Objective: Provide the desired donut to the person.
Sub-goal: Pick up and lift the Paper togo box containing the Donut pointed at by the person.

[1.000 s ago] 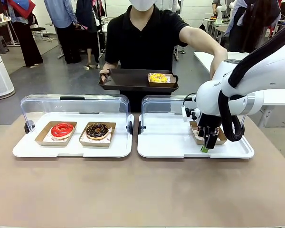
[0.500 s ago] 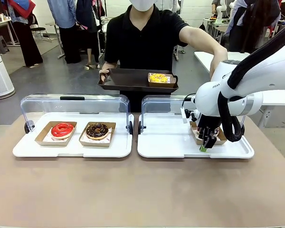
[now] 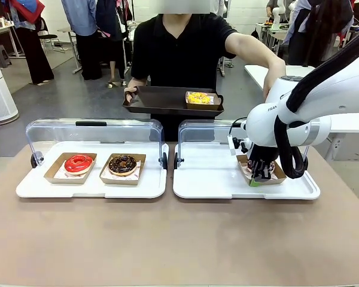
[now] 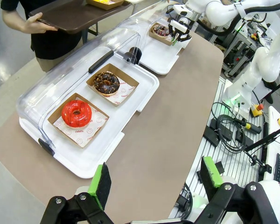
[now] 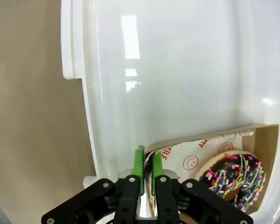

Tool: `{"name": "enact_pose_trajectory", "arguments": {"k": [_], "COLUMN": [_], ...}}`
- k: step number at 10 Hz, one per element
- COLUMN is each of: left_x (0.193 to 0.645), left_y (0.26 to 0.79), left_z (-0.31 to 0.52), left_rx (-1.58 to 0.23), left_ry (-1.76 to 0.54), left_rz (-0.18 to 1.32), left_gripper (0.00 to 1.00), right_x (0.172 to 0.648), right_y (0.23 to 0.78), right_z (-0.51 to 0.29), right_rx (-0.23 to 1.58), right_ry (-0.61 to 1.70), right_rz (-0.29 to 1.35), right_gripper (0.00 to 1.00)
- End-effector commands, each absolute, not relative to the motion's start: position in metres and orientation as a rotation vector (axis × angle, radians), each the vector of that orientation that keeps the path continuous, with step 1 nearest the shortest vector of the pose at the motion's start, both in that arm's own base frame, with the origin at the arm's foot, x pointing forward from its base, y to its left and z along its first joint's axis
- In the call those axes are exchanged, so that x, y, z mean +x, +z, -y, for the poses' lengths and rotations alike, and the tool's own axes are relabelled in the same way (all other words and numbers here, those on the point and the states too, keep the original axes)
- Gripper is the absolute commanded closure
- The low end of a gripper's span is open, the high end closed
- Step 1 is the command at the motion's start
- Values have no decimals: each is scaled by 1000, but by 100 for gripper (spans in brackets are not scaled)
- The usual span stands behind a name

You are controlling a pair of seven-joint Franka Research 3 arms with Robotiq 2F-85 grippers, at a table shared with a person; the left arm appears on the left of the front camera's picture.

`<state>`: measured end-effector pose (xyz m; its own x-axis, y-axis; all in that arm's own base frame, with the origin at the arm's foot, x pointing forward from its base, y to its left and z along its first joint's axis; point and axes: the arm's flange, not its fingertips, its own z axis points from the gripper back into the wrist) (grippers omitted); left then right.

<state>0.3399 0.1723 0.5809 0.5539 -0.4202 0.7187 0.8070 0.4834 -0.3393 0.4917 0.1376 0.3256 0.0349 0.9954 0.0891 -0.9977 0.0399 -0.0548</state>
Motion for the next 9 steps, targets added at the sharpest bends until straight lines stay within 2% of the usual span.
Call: {"name": "enact_pose_trajectory", "arguments": {"k": [1,5,9], "left_x": [339,339,339], "left_y": [581,581,581], "left_z": [-173,-173,-173], "left_rx": [-730,-730,-730], "left_ry": [-809,-809,-809], "left_rz": [613,613,613], "left_gripper": [0,0,0], "right_x": [496,485,408], "right_y": [323,334,426], "right_z": [-136,-137,-145], "right_rx": [20,-11,7], "right_ry": [1548,1500,1391], "right_rz": [132,124,-68], "right_gripper": [100,100,100]}}
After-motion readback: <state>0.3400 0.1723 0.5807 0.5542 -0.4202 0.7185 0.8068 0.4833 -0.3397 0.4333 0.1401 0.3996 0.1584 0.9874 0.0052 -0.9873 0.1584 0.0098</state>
